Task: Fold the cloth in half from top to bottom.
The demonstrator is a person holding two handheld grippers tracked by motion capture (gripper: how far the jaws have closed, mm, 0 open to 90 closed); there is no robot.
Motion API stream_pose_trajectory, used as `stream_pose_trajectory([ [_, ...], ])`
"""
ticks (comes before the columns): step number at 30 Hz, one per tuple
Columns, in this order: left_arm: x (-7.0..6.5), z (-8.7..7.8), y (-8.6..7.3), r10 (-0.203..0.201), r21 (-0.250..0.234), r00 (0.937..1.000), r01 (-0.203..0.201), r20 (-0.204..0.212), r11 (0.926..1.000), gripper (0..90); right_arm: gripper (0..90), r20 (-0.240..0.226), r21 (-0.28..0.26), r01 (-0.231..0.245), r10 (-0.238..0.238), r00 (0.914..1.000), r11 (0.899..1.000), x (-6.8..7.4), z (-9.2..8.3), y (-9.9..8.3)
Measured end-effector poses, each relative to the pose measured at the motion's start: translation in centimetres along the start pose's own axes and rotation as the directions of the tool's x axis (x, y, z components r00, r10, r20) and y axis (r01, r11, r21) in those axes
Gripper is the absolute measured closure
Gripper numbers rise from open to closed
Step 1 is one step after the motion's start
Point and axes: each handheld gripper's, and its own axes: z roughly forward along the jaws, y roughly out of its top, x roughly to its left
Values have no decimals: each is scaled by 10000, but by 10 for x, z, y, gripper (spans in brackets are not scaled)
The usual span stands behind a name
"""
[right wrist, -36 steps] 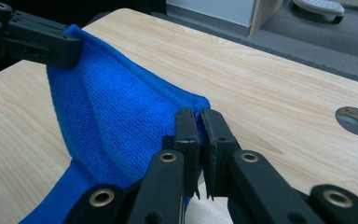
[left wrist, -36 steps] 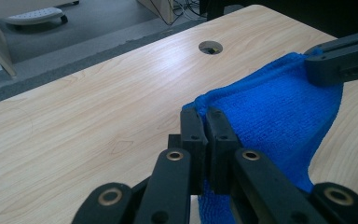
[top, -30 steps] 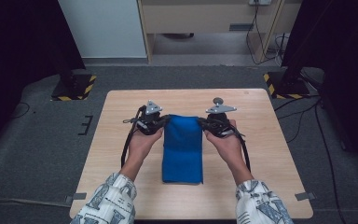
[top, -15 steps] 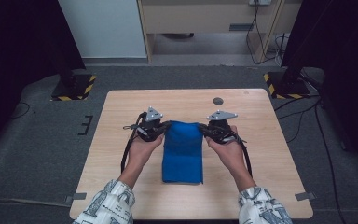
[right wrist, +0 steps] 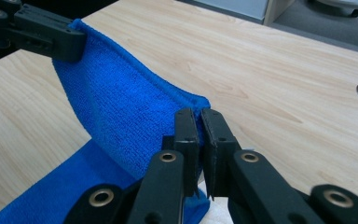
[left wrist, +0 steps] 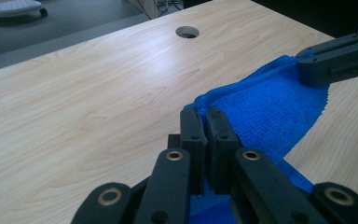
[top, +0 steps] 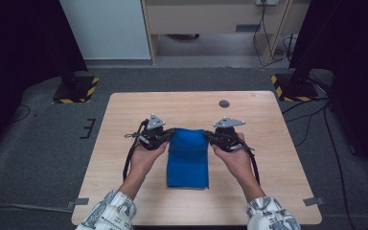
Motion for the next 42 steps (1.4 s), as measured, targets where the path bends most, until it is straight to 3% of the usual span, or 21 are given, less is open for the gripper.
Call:
stream_pose_trajectory([
  [19, -5, -1, -16, -144, 71, 9995, 142, 278, 9999, 864, 854, -337, 154, -58, 63, 9994, 9999, 2, 2, -21],
  [28, -4, -7, -22, -230, 1, 9990, 230, 375, 9997, 864, 852, -552, 11, -273, 273, 9981, 9996, 4, -2, -22],
  [32, -4, -8, -27, -225, 9, 9988, 225, 443, 9997, 864, 852, -643, 36, -139, 141, 9978, 9999, 7, -3, -23],
  [42, -6, -2, -37, -354, 163, 9979, 346, 536, 9993, 864, 849, -679, 146, -261, 270, 9973, 9996, 6, 0, -33],
])
